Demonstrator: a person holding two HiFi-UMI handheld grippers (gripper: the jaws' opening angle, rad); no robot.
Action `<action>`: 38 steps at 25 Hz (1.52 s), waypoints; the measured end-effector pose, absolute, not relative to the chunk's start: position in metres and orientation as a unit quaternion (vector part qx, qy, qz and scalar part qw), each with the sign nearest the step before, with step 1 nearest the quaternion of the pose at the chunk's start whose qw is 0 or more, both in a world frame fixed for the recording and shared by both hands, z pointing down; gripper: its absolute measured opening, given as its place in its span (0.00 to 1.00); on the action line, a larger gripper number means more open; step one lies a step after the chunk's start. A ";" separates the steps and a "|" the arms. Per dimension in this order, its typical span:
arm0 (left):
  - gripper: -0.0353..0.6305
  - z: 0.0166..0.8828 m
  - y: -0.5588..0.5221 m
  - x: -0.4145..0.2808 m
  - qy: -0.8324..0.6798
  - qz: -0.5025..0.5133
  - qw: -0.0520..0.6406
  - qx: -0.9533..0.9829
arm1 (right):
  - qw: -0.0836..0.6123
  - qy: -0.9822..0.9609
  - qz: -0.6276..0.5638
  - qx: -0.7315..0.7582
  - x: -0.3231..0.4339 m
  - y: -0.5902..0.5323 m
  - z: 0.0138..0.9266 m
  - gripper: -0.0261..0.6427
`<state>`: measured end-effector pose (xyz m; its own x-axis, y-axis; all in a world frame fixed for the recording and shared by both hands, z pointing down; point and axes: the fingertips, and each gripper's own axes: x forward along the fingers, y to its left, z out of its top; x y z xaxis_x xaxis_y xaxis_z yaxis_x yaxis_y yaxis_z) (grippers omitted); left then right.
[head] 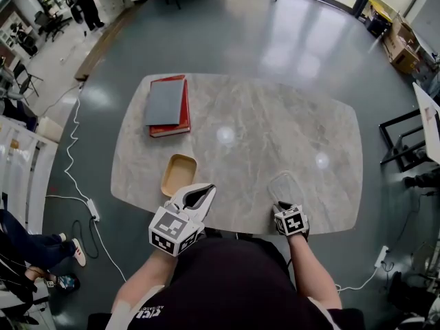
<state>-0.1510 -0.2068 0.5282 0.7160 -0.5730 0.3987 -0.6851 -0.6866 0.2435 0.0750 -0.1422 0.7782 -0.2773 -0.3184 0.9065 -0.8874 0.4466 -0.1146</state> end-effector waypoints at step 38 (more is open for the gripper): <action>0.04 0.478 -0.238 -0.172 -0.378 0.093 0.161 0.907 | 0.203 -0.830 0.241 0.460 0.057 -0.219 0.577 0.06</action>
